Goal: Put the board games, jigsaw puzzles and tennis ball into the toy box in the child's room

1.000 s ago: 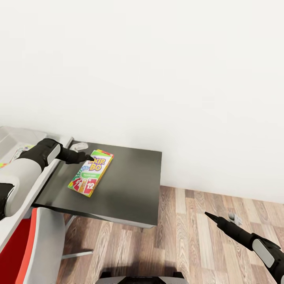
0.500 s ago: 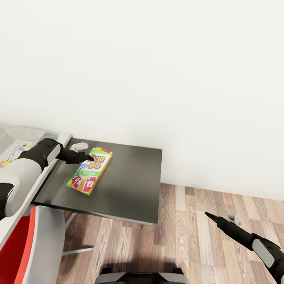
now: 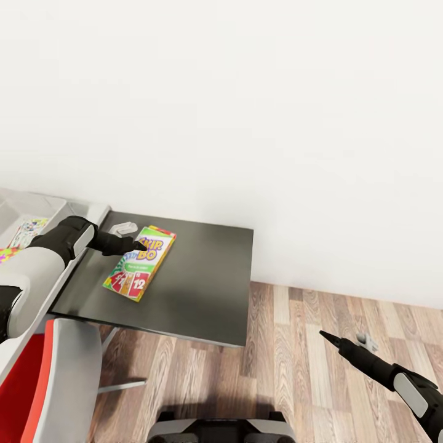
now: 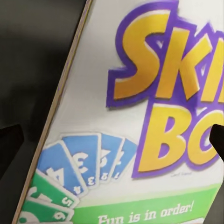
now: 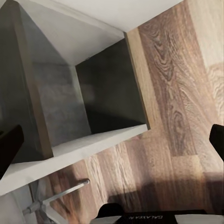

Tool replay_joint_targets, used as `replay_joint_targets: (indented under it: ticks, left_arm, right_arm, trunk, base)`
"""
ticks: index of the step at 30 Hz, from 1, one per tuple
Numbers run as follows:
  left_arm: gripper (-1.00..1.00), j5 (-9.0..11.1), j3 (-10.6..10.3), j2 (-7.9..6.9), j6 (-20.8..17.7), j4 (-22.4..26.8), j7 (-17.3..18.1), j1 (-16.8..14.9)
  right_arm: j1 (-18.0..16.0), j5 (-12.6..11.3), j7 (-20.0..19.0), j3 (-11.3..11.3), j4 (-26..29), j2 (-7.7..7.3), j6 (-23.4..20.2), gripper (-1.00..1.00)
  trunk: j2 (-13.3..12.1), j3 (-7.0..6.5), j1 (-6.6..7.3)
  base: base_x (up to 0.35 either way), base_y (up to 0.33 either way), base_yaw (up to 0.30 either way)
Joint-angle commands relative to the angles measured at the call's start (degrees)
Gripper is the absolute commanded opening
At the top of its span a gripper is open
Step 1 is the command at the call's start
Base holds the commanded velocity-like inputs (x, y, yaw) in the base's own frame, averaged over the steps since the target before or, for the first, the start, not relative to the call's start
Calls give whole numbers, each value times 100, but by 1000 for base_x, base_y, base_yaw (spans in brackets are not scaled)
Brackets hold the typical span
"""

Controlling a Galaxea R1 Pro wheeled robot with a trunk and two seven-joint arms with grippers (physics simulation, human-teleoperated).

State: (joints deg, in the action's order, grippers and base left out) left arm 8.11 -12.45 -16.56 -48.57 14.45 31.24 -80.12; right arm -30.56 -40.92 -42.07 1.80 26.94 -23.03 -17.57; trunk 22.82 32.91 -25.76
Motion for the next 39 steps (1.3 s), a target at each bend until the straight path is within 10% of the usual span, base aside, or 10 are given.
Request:
replay_joint_targets:
  ticks: [1, 39]
  left_arm:
    - [100, 59, -47, -6, -30, 5, -4, -4]
    - [100, 76, -56, -40, 84, -3, 18, 1]
  right_arm:
    - [-2, -40, -6, 13, 0, 0, -1, 100]
    - [-2, -38, -31, 13, -13, 0, 271, 100]
  trunk:
    - [10, 17, -3]
    - [10, 38, -3]
  base:
    - [0, 0, 0]
    - [0, -8, 0]
